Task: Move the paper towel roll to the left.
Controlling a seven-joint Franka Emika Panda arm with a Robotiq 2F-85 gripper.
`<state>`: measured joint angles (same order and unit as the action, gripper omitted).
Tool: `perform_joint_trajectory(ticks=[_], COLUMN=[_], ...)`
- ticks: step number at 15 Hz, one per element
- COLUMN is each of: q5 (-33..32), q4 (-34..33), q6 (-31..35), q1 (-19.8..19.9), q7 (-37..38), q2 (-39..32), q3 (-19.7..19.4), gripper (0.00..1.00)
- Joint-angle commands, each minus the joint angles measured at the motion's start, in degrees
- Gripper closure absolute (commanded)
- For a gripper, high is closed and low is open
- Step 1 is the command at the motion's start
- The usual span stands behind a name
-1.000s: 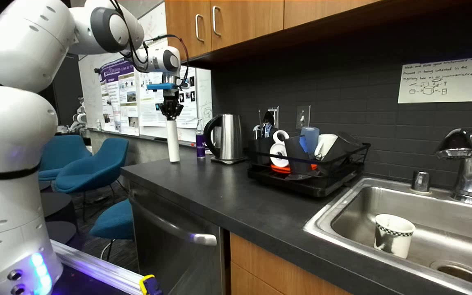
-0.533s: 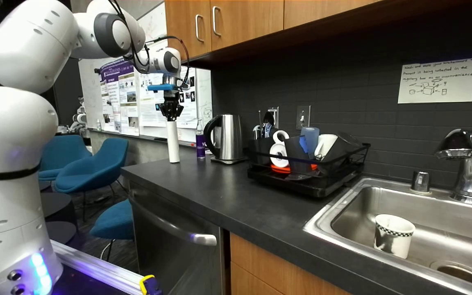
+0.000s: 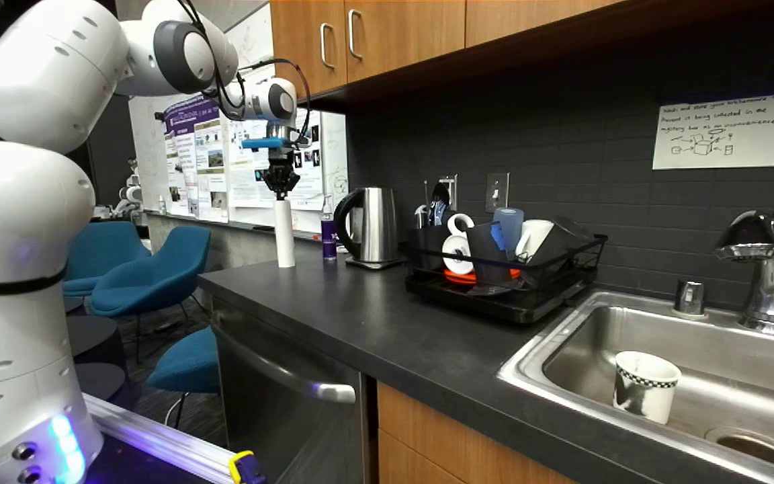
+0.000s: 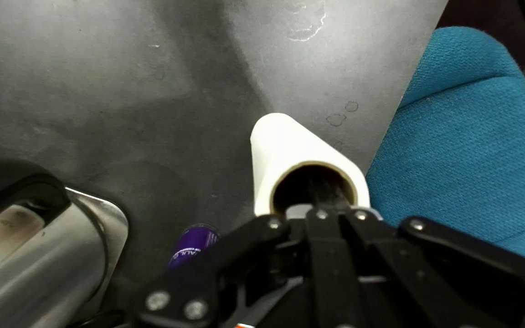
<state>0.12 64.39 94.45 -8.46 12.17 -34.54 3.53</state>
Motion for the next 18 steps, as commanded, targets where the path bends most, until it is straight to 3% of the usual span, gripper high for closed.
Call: perform_joint_trajectory(ticks=[1, 18], q5=[-0.3, -0.8], q4=[-0.1, 3.8], q6=[-0.2, 2.1], q1=[-0.4, -0.9], q7=[1.2, 2.7], q2=[0.5, 5.2], q3=[-0.2, -0.3], gripper=[1.00, 1.00])
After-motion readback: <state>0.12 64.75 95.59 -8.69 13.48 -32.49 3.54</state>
